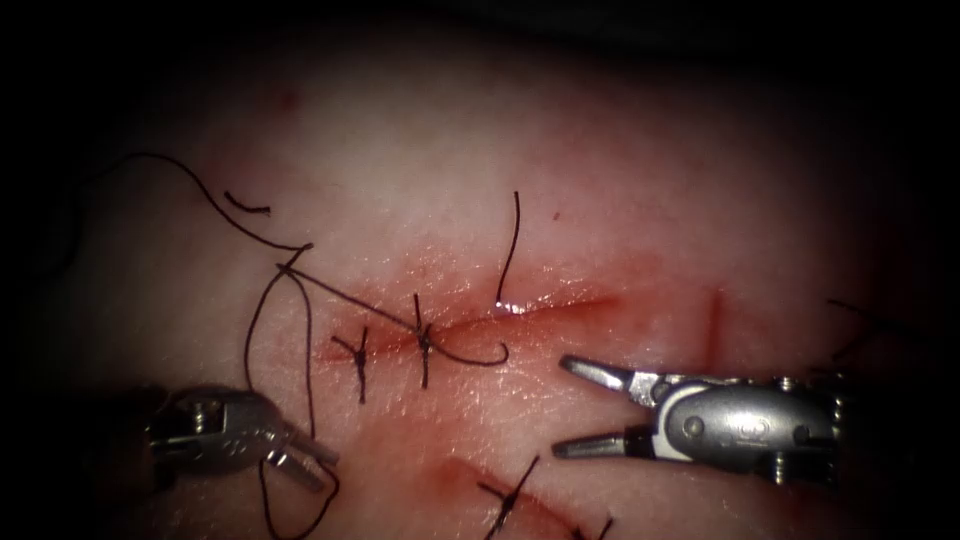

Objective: Wound Closure
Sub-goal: With the right gripper pickup a long suture length, then with the left hand loop the suture twice counter-clockwise around the right hand.

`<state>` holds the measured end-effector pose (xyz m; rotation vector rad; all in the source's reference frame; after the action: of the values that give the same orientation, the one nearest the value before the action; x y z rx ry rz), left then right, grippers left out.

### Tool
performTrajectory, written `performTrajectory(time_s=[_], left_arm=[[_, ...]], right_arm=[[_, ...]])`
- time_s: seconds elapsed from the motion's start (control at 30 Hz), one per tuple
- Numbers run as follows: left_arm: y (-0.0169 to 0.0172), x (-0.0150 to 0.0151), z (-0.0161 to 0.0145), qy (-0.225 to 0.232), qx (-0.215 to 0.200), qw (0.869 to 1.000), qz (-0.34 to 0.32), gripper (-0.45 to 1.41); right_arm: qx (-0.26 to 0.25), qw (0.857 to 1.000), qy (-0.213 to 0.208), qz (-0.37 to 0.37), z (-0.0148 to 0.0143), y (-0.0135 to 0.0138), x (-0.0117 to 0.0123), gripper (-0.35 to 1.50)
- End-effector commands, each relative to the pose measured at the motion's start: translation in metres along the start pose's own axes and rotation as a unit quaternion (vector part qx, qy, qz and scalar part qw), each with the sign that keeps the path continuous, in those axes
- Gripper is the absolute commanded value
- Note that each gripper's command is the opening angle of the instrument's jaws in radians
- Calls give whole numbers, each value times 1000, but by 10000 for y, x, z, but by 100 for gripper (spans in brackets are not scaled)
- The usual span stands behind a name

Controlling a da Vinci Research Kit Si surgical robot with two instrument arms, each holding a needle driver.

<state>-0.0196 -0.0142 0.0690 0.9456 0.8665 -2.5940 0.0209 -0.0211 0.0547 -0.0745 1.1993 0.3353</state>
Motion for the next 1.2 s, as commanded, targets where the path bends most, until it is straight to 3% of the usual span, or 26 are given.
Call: performTrajectory(time_s=[0.03, 0.17, 0.33, 0.4, 0.43, 0.5, 0.53, 0.63, 0.73, 0.87, 0.9, 0.97, 1.03, 1.1, 1.13, 1.2], left_arm=[[-7, 0, 5, -3, 0, 1000, 1, -45], [-14, 4, 2, -4, 4, 1000, 0, -45], [-22, 9, -8, 14, 46, 999, 2, -45], [-23, 12, -16, 22, 68, 997, 9, -45], [-23, 14, -22, 26, 93, 995, 25, -45], [-19, 20, -32, 24, 137, 989, 50, -45], [-12, 32, -44, 14, 177, 981, 84, -45], [-3, 46, -54, 23, 206, 972, 108, -45], [12, 73, -72, 66, 223, 960, 153, -45], [23, 114, -102, 119, 241, 941, 206, -45], [29, 142, -124, 143, 257, 923, 247, -45], [31, 151, -129, 152, 255, 919, 259, -45], [36, 171, -141, 172, 252, 909, 284, -45], [40, 186, -150, 183, 252, 900, 303, -45], [44, 199, -160, 190, 259, 890, 324, -45], [45, 203, -164, 191, 261, 885, 337, -45]], right_arm=[[1, 1000, 1, 0, 9, -2, -2, 77], [0, 1000, 1, 0, 11, -2, -2, 77], [-1, 1000, 0, 1, 14, -2, 1, 77], [0, 1000, 0, 3, 12, 0, 4, 56], [1, 1000, 0, 5, 10, 3, 7, 19], [1, 1000, -1, 16, 7, 10, 12, 9], [-7, 999, 8, 33, 4, 23, 20, 5], [-11, 998, 14, 62, 3, 36, 28, -2], [-13, 997, 15, 75, 5, 54, 36, -10], [1, 996, -5, 90, 12, 78, 45, 10], [4, 995, -11, 95, 15, 87, 50, -12], [4, 995, -11, 96, 16, 89, 51, -15], [9, 996, -7, 94, 20, 96, 55, -35], [20, 996, -1, 92, 25, 103, 58, -35], [46, 996, 3, 83, 32, 113, 58, -35], [60, 995, -2, 80, 35, 116, 58, -35]])
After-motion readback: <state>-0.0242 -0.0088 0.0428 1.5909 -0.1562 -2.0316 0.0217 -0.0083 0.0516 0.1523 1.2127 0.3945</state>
